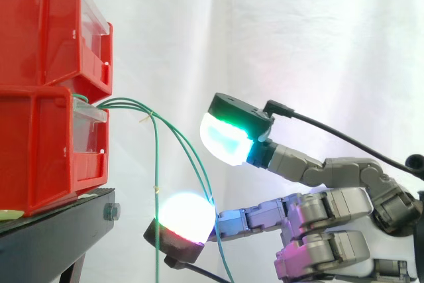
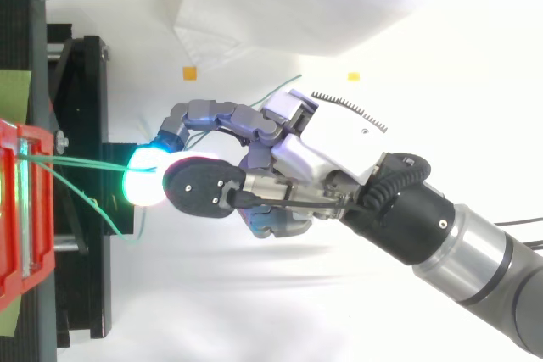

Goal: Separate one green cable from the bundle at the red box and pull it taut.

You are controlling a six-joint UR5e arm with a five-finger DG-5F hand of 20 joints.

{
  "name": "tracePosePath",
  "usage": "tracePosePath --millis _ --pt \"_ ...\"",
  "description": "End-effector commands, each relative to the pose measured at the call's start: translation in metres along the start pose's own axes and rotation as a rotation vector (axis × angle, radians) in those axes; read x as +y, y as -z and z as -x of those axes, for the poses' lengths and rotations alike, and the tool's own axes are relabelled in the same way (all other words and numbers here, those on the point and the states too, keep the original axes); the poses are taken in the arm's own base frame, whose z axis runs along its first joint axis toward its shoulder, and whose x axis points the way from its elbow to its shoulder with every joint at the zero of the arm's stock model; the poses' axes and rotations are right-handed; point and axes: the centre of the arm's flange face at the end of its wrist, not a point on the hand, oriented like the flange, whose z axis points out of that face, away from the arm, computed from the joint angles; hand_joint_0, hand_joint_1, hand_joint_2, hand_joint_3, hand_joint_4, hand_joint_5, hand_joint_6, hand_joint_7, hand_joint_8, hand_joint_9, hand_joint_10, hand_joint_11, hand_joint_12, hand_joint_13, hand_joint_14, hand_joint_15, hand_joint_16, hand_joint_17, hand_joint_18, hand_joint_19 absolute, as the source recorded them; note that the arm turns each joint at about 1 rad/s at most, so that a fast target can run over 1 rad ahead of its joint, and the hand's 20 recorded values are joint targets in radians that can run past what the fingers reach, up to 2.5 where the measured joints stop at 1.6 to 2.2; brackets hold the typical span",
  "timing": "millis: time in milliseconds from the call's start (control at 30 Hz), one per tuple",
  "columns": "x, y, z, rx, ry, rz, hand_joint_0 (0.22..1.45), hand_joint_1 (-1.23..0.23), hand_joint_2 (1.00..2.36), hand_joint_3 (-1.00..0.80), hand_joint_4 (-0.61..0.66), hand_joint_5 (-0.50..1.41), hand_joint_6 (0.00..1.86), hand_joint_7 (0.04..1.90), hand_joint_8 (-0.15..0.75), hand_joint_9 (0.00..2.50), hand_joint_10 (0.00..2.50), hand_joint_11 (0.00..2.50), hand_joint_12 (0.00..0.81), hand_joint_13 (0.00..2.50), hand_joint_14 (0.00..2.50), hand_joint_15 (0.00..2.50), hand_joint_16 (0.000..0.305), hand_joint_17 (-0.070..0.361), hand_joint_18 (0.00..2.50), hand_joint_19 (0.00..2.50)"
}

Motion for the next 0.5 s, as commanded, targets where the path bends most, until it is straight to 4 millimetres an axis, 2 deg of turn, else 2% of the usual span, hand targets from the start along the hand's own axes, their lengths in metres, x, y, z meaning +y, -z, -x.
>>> tracePosePath --millis 0,167,467 --pt "0.008 0.002 -0.005 -0.011 0.060 -0.036 0.49 -0.51 1.00 -0.50 0.27 0.08 0.51 1.19 0.304 2.34 0.02 2.05 0.387 1.70 0.81 1.56 0.063 0.141 1.51 1.22" --pt "0.008 0.011 -0.016 -0.031 0.127 -0.027 0.49 -0.51 1.00 -0.50 0.27 0.08 0.51 1.19 0.296 2.34 0.02 2.04 0.395 1.70 0.82 1.54 0.063 0.141 1.51 1.23" --pt "0.010 0.014 -0.036 -0.028 0.191 0.032 0.49 -0.51 1.00 -0.50 0.27 0.08 0.51 1.19 0.302 2.34 0.02 2.04 0.384 1.70 0.81 1.55 0.062 0.140 1.51 1.24"
